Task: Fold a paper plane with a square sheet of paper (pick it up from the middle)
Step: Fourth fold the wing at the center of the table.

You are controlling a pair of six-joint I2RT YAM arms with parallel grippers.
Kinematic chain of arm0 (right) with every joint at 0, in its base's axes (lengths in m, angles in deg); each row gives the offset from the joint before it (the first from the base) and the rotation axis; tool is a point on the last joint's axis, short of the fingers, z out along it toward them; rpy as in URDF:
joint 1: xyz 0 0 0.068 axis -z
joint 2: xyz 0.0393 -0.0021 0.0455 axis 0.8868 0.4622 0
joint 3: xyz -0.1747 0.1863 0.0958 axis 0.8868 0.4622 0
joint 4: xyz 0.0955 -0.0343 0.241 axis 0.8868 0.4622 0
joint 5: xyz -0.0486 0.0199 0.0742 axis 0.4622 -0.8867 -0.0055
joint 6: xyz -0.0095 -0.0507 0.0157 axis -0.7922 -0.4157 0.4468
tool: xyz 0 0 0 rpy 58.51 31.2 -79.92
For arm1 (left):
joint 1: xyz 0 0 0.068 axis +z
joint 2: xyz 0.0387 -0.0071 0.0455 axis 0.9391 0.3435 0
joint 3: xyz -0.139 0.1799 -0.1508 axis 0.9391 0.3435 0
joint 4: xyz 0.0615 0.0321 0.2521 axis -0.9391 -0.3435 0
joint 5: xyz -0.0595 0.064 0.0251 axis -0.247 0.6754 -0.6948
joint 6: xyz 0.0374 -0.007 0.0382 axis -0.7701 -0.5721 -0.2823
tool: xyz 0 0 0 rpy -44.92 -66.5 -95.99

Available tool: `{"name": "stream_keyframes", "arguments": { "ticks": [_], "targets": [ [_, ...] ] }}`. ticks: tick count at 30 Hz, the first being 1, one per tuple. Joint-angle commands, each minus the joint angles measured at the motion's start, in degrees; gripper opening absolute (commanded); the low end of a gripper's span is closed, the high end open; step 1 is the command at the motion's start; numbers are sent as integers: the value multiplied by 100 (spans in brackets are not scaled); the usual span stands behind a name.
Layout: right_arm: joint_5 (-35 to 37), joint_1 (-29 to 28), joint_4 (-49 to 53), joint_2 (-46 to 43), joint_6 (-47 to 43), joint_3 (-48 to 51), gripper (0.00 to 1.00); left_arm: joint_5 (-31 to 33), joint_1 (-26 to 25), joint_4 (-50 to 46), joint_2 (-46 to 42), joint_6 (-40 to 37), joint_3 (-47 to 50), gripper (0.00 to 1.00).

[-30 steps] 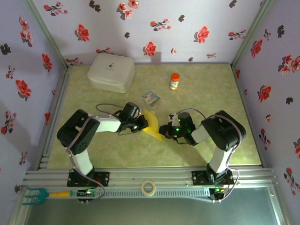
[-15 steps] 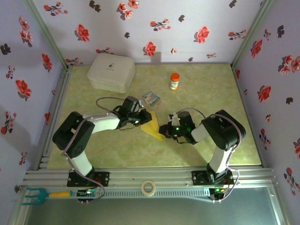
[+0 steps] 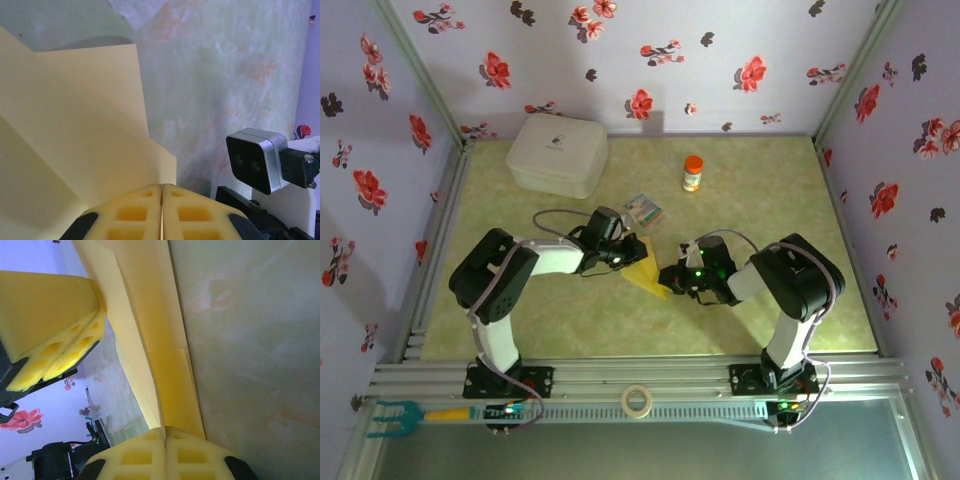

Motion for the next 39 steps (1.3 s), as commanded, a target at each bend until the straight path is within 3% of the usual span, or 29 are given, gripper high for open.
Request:
{"name": "stream_keyframes", "arguments": {
  "ticks": [1,39],
  "targets": [
    [402,-6,451,209,-232,-53,1,34,40,223,152,83,63,9],
    [488,-6,716,156,-241,-105,1,61,110,-321,558,-176,-203,8]
  ]
}}
